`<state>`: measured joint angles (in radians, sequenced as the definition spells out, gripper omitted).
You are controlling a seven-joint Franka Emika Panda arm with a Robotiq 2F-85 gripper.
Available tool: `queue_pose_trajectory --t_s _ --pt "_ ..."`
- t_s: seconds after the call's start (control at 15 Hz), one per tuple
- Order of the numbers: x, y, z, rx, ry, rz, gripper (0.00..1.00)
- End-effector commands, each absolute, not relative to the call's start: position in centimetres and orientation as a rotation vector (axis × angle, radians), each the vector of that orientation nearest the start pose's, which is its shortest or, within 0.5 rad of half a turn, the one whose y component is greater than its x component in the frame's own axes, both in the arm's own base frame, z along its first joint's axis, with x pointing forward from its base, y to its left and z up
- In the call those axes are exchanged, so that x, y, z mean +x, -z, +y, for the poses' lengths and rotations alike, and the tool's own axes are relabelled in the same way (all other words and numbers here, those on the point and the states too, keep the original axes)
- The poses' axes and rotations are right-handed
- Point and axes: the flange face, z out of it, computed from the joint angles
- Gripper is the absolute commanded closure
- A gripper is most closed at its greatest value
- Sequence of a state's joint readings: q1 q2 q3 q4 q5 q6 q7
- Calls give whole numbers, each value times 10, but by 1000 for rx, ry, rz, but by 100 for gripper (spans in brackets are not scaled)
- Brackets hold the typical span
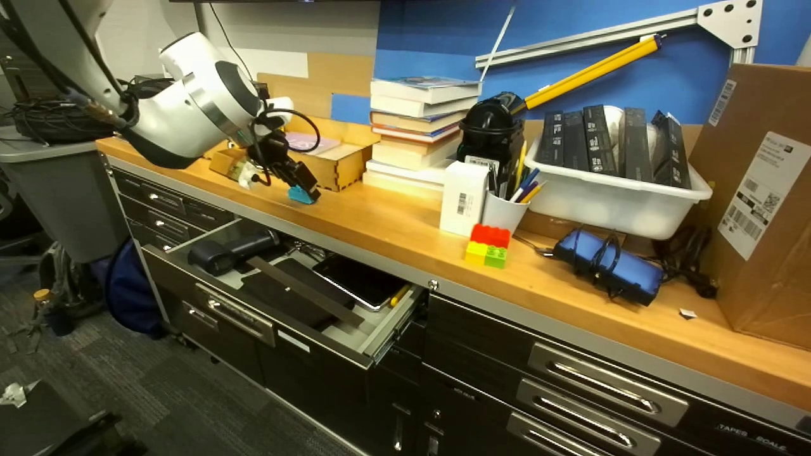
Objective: Put the blue brick in the drawer and close the drawer
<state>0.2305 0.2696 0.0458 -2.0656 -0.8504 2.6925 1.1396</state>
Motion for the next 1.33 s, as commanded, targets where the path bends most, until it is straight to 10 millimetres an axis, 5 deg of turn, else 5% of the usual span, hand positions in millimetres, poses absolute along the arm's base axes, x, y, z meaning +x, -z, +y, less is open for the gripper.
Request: queue_pose_trajectory --t_s 0.0,0.6,1.2,1.27 --pt "560 -336 176 -3167 836 196 50" --pt "472 -326 81 -3243 447 91 50" --pt "442 -288 79 -3225 476 95 50" --pt "440 -286 80 -3224 484 101 7"
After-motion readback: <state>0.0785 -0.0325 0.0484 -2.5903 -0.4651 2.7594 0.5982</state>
